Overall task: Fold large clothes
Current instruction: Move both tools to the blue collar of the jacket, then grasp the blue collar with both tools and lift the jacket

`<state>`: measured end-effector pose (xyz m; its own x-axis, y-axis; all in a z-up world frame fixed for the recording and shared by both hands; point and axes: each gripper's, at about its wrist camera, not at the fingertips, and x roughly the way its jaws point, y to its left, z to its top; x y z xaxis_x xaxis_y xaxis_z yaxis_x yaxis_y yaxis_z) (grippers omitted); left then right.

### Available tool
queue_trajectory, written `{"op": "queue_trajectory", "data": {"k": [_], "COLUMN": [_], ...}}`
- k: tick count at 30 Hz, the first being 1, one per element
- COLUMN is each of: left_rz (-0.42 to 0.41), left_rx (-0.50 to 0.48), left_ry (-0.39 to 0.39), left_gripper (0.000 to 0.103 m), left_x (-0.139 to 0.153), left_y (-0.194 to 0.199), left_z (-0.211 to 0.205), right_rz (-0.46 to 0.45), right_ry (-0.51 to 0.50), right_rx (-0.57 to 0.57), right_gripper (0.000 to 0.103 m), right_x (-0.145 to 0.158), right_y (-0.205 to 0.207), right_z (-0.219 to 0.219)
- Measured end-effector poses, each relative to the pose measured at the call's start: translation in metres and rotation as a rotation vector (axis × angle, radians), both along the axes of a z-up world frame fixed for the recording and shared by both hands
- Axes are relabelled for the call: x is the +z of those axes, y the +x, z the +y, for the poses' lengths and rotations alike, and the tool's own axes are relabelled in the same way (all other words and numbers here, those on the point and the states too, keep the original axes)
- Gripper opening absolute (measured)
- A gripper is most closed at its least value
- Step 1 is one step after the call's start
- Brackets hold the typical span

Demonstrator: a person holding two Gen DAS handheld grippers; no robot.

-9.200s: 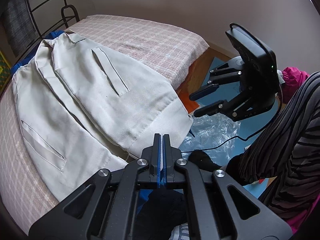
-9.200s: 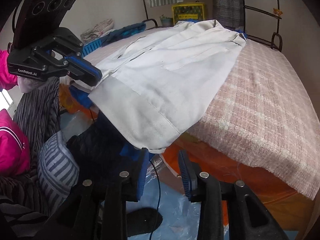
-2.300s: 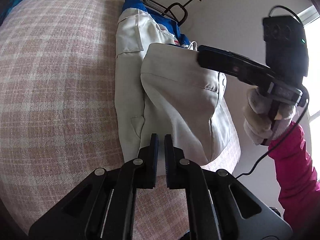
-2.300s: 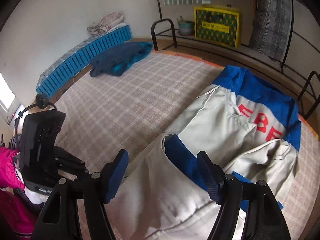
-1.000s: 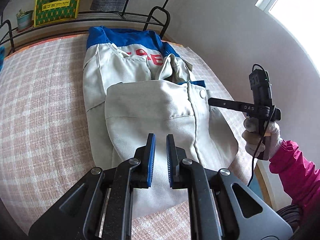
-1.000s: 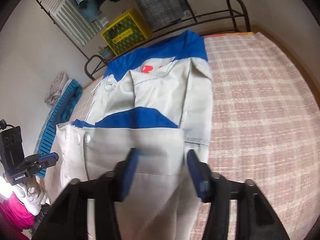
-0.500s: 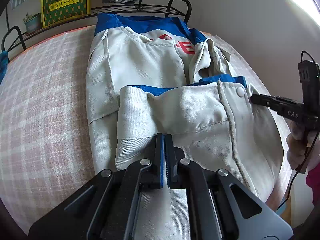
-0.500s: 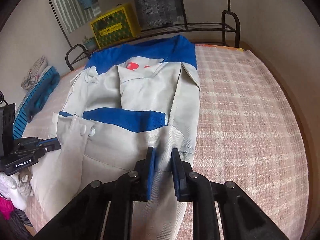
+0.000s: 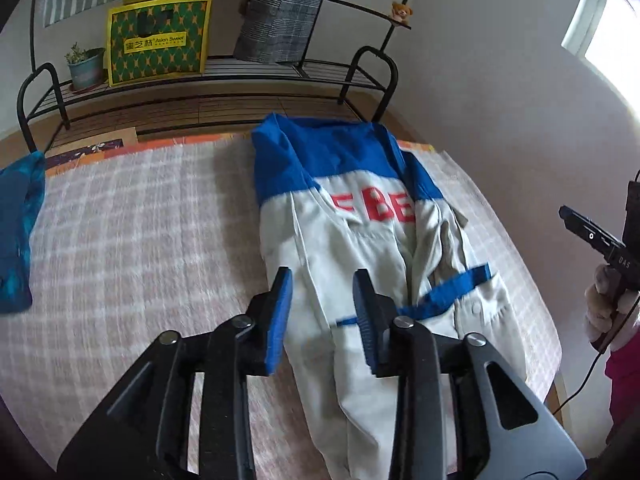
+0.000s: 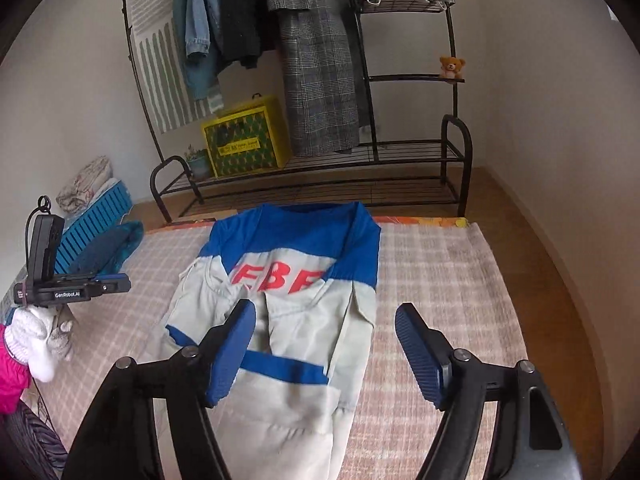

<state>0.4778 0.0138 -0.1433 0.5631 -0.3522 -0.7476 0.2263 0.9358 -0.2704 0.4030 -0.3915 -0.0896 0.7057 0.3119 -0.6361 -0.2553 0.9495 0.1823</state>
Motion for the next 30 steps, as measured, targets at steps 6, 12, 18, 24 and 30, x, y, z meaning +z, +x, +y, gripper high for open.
{"op": "queue_trajectory", "data": {"k": [6, 12, 18, 24, 30], "left_rz": [0.032, 0.122, 0.204, 0.233, 0.187], "left_rx": [0.026, 0.075, 0.081, 0.048, 0.022], "left_ry": [-0.061, -0.129, -0.118, -0.141, -0.005], "left_gripper": [0.04, 0.049, 0.049, 0.049, 0.004], "left_x": [0.014, -0.019, -0.068, -0.095, -0.103], "left_y": [0.091, 0.182, 0.243, 0.27, 0.272], "left_z": [0.024, 0.029, 0.025, 0.013, -0.022], "right_rz": [0.052, 0.138, 0.215, 0.283, 0.346], "right_ry": [0.052, 0.034, 0.024, 0.076, 0.01], "right_rx": [0.022, -0.051, -0.092, -0.111, -0.114], "right_gripper": [0.076, 0.074, 0.072, 0.071, 0.039], "right_x": [0.005, -0.042, -0.1, -0.142, -0.164], "right_y": [0.078, 0.164, 0.231, 0.271, 0.284], "right_z": [0.001, 0.0, 0.008, 0.012, 0.03]}}
